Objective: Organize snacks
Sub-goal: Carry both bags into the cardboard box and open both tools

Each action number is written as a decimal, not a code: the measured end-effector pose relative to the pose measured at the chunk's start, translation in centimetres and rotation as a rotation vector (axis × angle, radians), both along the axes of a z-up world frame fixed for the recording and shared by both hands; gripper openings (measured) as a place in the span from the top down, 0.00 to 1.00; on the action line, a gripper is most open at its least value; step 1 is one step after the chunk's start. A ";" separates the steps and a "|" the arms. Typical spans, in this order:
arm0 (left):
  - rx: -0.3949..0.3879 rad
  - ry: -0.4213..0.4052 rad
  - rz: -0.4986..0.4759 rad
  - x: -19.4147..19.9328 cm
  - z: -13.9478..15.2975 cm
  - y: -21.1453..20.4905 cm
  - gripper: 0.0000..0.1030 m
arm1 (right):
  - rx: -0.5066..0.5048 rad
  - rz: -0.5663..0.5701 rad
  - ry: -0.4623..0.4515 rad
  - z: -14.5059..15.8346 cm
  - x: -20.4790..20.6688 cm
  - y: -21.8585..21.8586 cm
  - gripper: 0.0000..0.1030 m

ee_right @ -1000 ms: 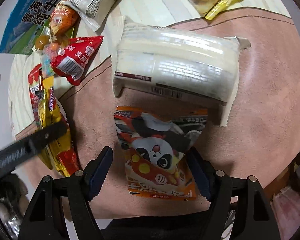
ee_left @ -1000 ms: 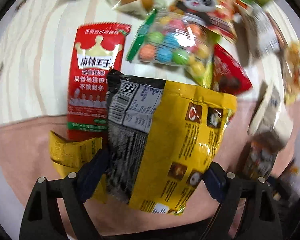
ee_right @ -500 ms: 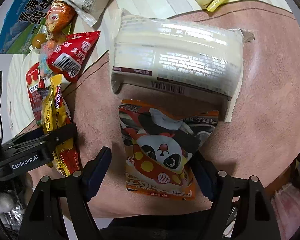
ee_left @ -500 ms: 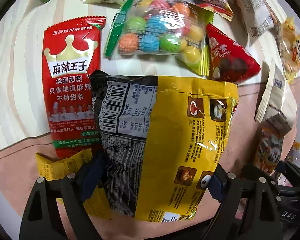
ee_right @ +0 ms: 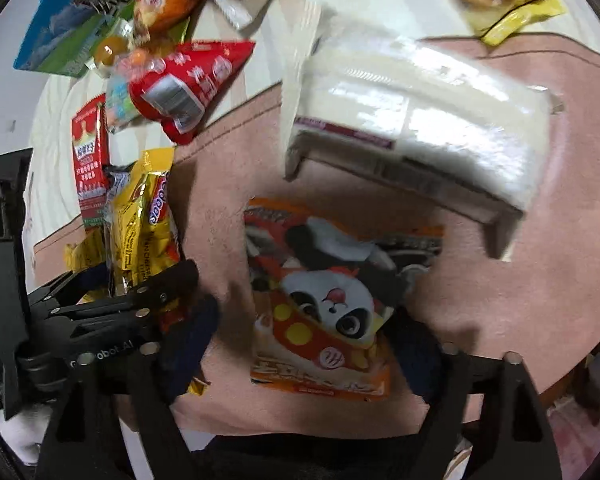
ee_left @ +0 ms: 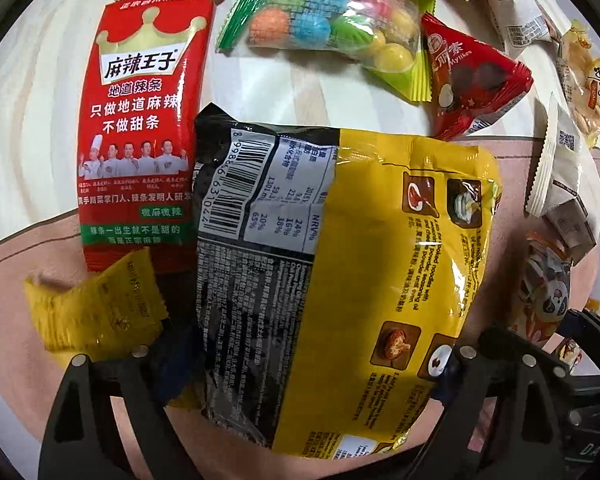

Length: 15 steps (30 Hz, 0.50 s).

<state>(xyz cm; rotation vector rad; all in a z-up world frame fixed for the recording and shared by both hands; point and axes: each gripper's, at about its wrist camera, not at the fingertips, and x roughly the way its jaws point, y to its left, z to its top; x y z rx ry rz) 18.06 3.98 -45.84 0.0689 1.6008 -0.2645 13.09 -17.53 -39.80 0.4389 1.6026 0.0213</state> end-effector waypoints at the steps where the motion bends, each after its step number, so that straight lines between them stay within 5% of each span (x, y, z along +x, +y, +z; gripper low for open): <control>1: -0.002 -0.004 0.003 -0.4 -0.1 0.2 0.13 | -0.023 0.003 0.008 -0.2 0.2 0.4 0.17; 2: 0.004 -0.008 0.012 -0.7 0.7 0.0 0.16 | -0.036 -0.010 0.006 -0.2 0.2 0.5 0.18; 5: -0.003 -0.021 0.037 -2.3 2.5 0.6 0.19 | -0.127 -0.059 0.022 -0.7 -0.1 0.8 0.43; 9: 0.009 -0.041 0.061 -3.7 2.9 1.7 0.19 | -0.137 -0.068 -0.010 -0.1 -0.6 0.8 0.50; 15: -0.012 -0.084 0.104 -6.1 7.5 3.5 0.19 | -0.064 -0.049 -0.054 2.4 -1.2 0.3 0.52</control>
